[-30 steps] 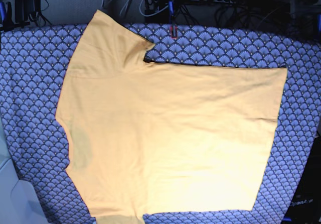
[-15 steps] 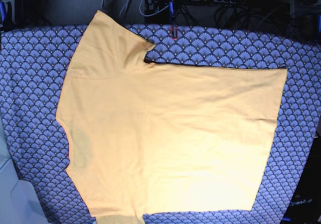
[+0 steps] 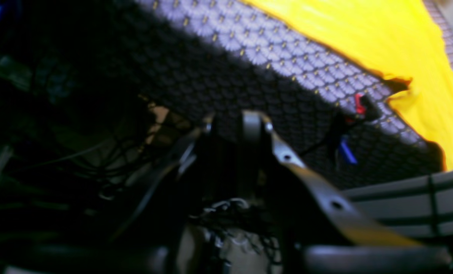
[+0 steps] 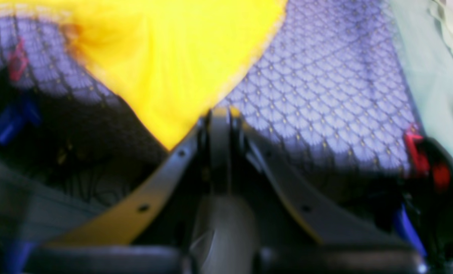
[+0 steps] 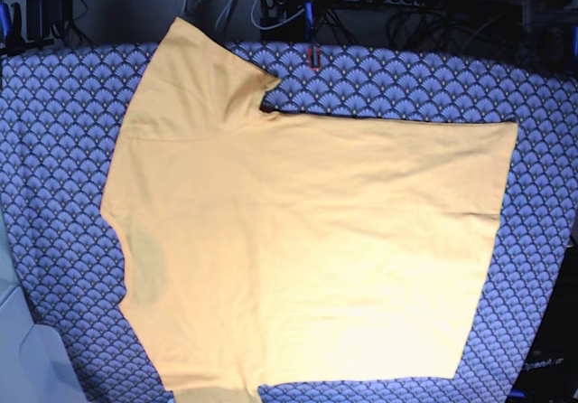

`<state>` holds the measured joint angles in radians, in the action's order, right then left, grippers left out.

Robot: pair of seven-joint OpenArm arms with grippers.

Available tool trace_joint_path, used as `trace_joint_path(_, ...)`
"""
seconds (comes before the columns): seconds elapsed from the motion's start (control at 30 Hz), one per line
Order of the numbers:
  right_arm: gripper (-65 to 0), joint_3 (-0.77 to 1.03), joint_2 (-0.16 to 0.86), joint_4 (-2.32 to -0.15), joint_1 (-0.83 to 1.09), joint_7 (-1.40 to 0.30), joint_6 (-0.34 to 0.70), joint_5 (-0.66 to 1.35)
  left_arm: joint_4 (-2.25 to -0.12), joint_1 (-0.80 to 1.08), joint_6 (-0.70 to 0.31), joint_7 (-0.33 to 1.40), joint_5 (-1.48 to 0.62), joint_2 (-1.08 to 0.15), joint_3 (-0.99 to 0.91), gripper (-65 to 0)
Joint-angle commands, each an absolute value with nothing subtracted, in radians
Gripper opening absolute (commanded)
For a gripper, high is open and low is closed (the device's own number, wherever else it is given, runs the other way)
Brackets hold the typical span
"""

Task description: Fold the T-shirt properly

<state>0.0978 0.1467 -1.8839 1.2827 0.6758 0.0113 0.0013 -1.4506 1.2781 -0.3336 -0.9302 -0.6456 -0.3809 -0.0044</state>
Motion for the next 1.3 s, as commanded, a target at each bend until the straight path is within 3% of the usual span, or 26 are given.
trace_joint_path(0.0, -65.0, 0.099, 0.147, -1.933, 1.309, 0.671, 0.041, 0.007, -1.483, 1.309, -0.332, -0.943, -0.656, -0.406, -0.007, -54.7)
trace_joint_path(0.23, -65.0, 0.105, 0.143, -1.983, 1.277, 0.380, 0.291, 0.205, -1.615, 1.300, -0.170, -0.774, -0.676, -0.503, -0.114, -54.6)
trace_joint_path(0.6, -65.0, 0.200, 0.183, -1.982, 0.924, -0.200, 0.529, 0.432, -1.830, 1.179, -0.150, -0.341, -0.682, -0.501, -0.300, -54.5)
trace_joint_path(0.87, -49.3, 0.278, 0.177, -1.982, 0.740, -0.461, 0.696, 0.447, -1.896, 1.079, -0.160, -0.082, -0.673, -0.414, -0.421, -54.5)
trace_joint_path(1.17, -46.5, 0.441, 0.097, -1.948, 0.590, -0.647, 0.698, 0.446, -1.933, 1.033, -0.162, 0.101, -0.679, -0.375, -0.564, -54.0)
trace_joint_path(1.27, -46.5, 0.509, 0.054, -1.919, 0.549, -0.713, 0.698, 0.446, -1.937, 1.032, -0.162, 0.107, -0.680, -0.375, -0.573, -47.1)
